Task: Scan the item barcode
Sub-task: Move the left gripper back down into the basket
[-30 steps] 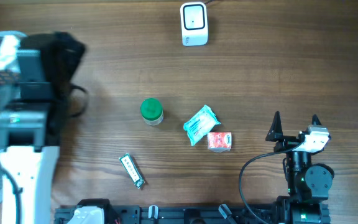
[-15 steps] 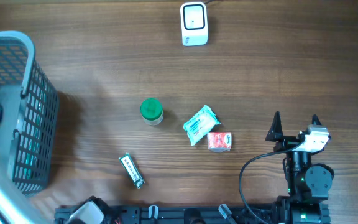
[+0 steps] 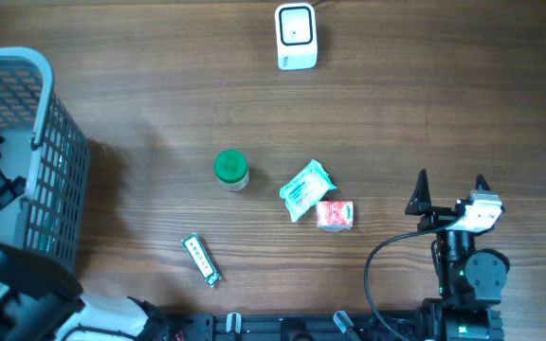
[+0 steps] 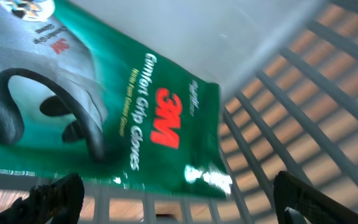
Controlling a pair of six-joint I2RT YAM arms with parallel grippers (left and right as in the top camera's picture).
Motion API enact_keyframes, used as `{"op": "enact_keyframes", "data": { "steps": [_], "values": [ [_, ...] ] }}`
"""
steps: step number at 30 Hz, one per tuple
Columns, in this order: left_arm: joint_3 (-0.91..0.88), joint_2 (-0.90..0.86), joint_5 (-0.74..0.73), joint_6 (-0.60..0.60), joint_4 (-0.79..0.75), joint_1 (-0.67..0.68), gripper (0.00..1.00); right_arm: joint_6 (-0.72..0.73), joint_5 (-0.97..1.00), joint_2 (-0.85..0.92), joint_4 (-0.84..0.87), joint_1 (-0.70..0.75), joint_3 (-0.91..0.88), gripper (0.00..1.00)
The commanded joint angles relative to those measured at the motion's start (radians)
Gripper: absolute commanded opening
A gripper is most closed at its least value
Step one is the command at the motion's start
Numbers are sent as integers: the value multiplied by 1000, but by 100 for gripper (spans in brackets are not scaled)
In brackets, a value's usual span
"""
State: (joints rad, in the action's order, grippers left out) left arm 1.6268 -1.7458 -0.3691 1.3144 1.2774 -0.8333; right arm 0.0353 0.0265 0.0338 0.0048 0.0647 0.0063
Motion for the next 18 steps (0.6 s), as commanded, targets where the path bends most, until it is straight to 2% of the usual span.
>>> {"op": "enact_keyframes", "data": {
  "steps": [1, 7, 10, 15, 18],
  "values": [
    [-1, -60, 15, 81, 8, -6, 92, -9, -9, -3, 3, 6, -1, 100],
    [-24, -84, 113, 80, 15, -6, 100, -9, -8, -3, 3, 6, -1, 98],
    [-26, -84, 111, 78, 45, -6, 99, -10, -9, -3, 3, 6, -1, 100],
    [-26, -84, 58, 77, 90, -6, 100, -9, -9, -3, 3, 6, -1, 100],
    [-26, -83, -24, 77, 85, -16, 100, -9, -9, -3, 3, 6, -1, 100]
  ]
}}
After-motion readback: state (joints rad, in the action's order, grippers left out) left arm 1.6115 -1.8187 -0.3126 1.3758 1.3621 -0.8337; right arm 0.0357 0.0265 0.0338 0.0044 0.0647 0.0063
